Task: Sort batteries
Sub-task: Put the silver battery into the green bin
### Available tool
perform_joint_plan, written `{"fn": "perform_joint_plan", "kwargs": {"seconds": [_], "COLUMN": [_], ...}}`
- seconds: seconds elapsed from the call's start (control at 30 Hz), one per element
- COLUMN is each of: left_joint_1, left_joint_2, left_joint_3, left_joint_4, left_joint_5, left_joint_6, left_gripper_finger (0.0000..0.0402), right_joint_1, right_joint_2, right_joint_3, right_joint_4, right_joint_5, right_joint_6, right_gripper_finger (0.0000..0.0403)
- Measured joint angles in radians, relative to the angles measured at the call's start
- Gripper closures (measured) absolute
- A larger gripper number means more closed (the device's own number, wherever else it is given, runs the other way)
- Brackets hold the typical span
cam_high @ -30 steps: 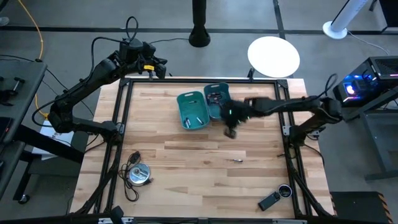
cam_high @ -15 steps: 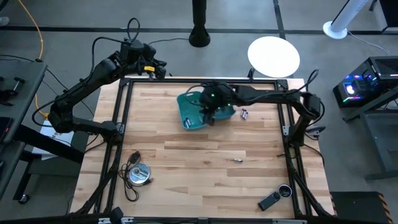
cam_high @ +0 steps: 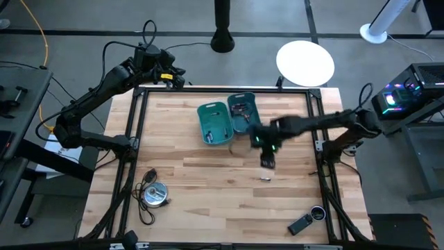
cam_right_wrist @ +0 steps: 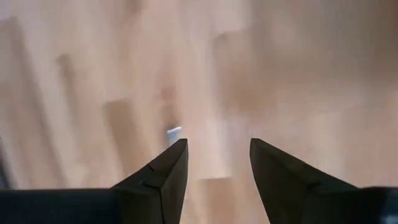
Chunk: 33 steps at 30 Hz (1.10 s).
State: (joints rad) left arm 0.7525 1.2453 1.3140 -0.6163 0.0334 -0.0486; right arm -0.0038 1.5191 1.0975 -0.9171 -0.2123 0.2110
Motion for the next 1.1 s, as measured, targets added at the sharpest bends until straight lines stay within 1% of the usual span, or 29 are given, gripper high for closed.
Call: {"fn": "perform_joint_plan", "kwargs": {"seconds": [0.07, 0.13, 0.2, 0.27, 0.37, 0.43, 0.6, 0.67, 0.73, 0.8, 0.87, 0.9, 0.97, 1.03, 1.1], "left_joint_1": [0.000, 0.000, 0.000, 0.000, 0.000, 0.000, 0.000, 0.000, 0.000, 0.000, 0.000, 0.000, 0.000, 0.000, 0.000], "left_joint_2": [0.000, 0.000, 0.000, 0.000, 0.000, 0.000, 0.000, 0.000, 0.000, 0.000, 0.000, 0.000, 0.000, 0.000, 0.000], "left_joint_3": [0.000, 0.000, 0.000, 0.000, 0.000, 0.000, 0.000, 0.000, 0.000, 0.000, 0.000, 0.000, 0.000, 0.000, 0.000], "left_joint_4": [0.001, 0.006, 0.014, 0.019, 0.022, 0.023, 0.023, 0.022, 0.022, 0.022, 0.023, 0.023, 0.024, 0.033, 0.040], "left_joint_5": [-0.001, -0.001, -0.001, -0.001, -0.002, -0.002, -0.002, -0.002, -0.002, -0.002, -0.002, -0.002, -0.002, -0.001, -0.001], "left_joint_6": [0.000, 0.000, 0.000, 0.000, 0.000, 0.000, 0.000, 0.000, 0.000, 0.000, 0.004, 0.009, 0.023, 0.038, 0.051], "left_gripper_finger": [0.0401, 0.0401, 0.0402, 0.0402, 0.0401, 0.0401, 0.0401, 0.0402, 0.0401, 0.0402, 0.0401, 0.0401, 0.0402, 0.0402, 0.0401], "right_joint_1": [0.077, 0.149, 0.209, 0.252, 0.286, 0.296, 0.320, 0.322, 0.321, 0.315, 0.296, 0.281, 0.236, 0.169, 0.093], "right_joint_2": [0.000, 0.014, 0.035, 0.071, 0.127, 0.164, 0.255, 0.272, 0.273, 0.269, 0.266, 0.258, 0.232, 0.200, 0.174], "right_joint_3": [-0.048, -0.073, -0.078, -0.078, -0.076, -0.075, -0.074, -0.072, -0.077, -0.074, -0.063, -0.059, -0.042, -0.007, 0.034], "right_joint_4": [0.048, 0.094, 0.136, 0.135, 0.139, 0.144, 0.164, 0.171, 0.177, 0.164, 0.132, 0.116, 0.078, 0.059, 0.056], "right_joint_5": [-0.015, -0.001, 0.044, 0.094, 0.126, 0.121, 0.127, 0.138, 0.142, 0.143, 0.149, 0.151, 0.182, 0.240, 0.278], "right_joint_6": [0.061, 0.098, 0.118, 0.132, 0.162, 0.189, 0.201, 0.213, 0.234, 0.243, 0.235, 0.218, 0.198, 0.164, 0.110], "right_gripper_finger": [0.0235, 0.0235, 0.0235, 0.0235, 0.0235, 0.0235, 0.0235, 0.0238, 0.0256, 0.0299, 0.0365, 0.0381, 0.0381, 0.0379, 0.0389]}}
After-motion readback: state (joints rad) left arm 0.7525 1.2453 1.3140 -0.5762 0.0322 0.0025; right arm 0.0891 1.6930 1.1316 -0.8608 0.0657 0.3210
